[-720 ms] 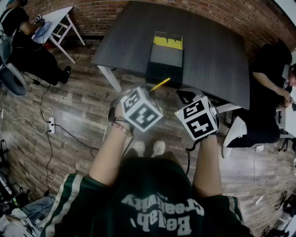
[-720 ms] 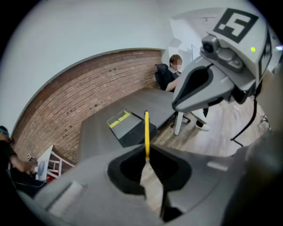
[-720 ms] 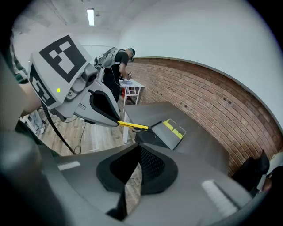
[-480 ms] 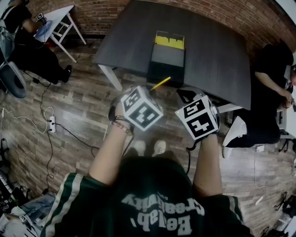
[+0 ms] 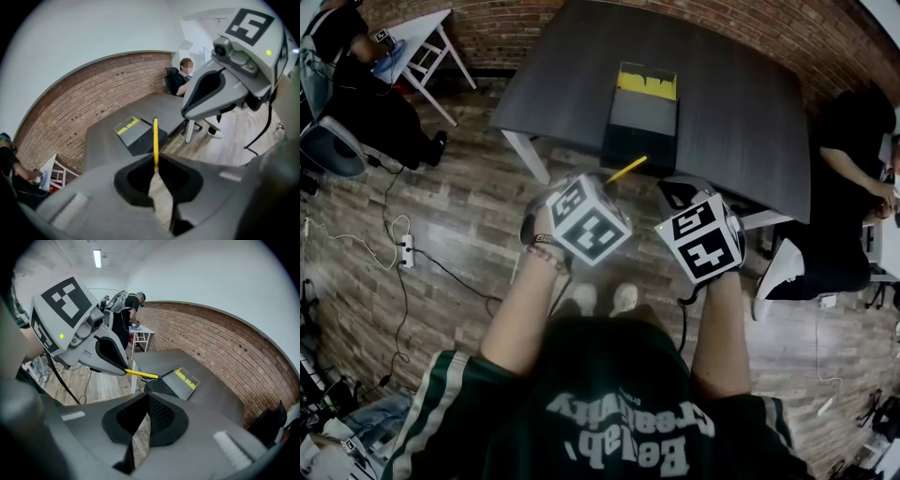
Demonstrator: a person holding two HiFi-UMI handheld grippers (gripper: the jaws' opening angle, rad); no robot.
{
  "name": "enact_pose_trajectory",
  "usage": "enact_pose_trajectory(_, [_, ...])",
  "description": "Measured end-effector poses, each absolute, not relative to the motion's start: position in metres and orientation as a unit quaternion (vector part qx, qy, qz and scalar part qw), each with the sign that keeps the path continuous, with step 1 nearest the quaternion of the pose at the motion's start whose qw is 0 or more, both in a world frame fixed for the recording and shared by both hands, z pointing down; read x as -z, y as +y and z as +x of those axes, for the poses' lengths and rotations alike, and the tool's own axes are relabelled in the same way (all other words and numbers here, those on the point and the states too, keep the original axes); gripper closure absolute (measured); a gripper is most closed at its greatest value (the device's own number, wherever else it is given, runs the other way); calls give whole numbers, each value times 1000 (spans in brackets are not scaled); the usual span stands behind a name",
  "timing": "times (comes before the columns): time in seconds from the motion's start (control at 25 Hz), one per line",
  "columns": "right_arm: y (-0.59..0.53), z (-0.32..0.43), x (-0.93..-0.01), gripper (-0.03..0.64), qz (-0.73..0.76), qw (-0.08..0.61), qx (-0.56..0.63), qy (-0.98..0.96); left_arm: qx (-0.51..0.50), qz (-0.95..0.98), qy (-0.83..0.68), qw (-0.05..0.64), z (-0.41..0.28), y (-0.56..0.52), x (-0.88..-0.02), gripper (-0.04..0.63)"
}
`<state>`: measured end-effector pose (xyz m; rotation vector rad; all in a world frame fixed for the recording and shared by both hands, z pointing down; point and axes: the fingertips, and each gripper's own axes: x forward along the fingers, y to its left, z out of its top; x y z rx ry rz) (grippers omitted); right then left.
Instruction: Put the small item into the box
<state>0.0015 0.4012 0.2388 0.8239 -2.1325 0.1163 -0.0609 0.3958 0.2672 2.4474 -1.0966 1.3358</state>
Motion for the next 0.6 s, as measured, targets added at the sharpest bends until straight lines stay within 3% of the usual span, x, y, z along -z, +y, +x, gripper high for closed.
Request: enact_pose_trajectory(0.6, [400,-12,-235,611,329,410,-46,-849,-443,816,-365,70,-74,395,-265,568])
